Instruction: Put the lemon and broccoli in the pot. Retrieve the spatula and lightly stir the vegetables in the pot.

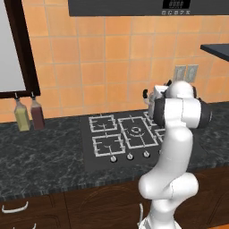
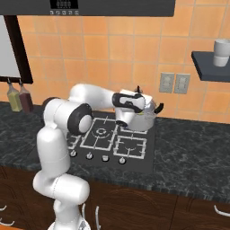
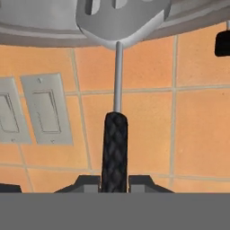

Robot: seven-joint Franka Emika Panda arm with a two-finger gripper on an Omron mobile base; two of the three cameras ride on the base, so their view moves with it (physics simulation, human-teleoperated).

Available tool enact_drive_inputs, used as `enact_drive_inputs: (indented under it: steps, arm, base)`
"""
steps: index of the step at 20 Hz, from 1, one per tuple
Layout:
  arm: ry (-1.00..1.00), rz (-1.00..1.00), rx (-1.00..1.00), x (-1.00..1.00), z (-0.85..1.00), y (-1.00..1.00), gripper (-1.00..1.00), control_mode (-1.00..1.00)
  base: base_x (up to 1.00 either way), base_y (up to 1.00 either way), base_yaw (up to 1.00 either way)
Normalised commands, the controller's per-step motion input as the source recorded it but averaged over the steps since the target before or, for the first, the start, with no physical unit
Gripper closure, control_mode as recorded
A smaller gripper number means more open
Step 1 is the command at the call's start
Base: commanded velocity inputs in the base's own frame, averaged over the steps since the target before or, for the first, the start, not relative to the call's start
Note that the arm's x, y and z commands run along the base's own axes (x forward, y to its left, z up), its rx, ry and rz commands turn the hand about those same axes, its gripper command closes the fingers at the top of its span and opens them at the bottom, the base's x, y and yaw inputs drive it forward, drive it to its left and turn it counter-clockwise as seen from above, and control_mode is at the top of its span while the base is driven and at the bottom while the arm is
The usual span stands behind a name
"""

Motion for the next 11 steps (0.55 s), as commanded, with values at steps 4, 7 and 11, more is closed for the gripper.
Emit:
enact_drive_inputs:
  steps: [4,7,11]
  arm:
    - [0.34,-0.13,0.00,0.00,0.36,0.00,1.00,-1.00]
    - [0.27,-0.12,0.00,0.00,0.43,0.00,1.00,-1.00]
    - [0.08,-0.09,0.00,0.02,0.23,0.06,1.00,-1.00]
  base:
    - [0.00,0.00,0.00]
    - [0.00,0.00,0.00]
    - [0.00,0.00,0.00]
